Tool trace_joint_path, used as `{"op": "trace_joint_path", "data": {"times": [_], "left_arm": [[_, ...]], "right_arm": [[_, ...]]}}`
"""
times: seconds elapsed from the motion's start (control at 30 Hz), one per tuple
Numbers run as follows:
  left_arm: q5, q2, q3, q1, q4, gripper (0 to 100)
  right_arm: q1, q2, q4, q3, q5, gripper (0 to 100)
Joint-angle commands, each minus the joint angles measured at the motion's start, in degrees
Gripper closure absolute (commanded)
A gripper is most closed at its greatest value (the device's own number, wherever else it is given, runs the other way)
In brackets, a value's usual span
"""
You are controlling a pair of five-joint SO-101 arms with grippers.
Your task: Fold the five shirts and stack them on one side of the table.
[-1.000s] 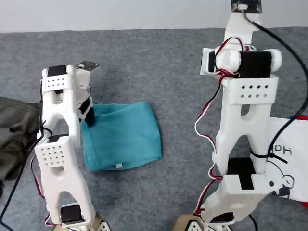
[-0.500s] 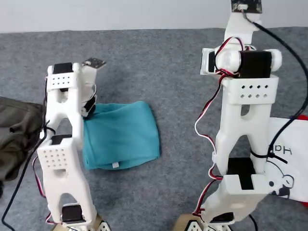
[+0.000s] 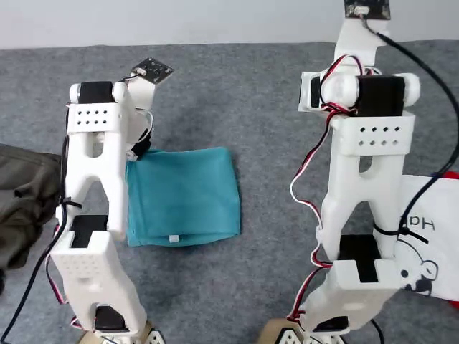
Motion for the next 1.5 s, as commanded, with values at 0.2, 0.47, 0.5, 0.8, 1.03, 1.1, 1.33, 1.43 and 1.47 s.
{"op": "trace_joint_path", "data": {"times": [0.2,0.47,0.5,0.8,1.03,1.1,1.33,1.43,1.47], "left_arm": [[0.18,1.41,-0.66,0.35,-7.21,99],[2.37,6.07,-0.66,0.44,-10.37,99],[2.37,6.59,-0.66,0.44,-10.11,98],[2.2,3.96,-0.66,-2.99,-6.15,79],[2.11,-1.58,-0.66,-5.89,-6.42,79],[2.37,-1.85,-0.4,-6.24,-7.12,79],[8.88,1.32,-0.57,-6.07,-13.1,79],[11.52,2.11,-0.57,-5.98,-14.59,79],[12.13,2.29,-0.57,-5.89,-14.95,79]], "right_arm": [[0.31,-3.21,2.24,-2.29,0.53,98.9],[0.13,-3.21,2.24,-2.29,0.62,98.9],[0.13,-3.21,2.24,-2.29,0.62,98.9],[0.31,-3.21,2.24,-2.29,0.7,98.9],[0.22,-3.21,2.24,-2.29,0.7,98.9],[0.13,-3.12,2.24,-2.11,0.7,98.9],[-2.86,-2.51,-0.22,7.65,0.53,98.9],[-5.85,-0.31,-5.85,9.67,0.53,98.9],[-6.81,1.01,-8.4,10.11,0.53,98.9]]}}
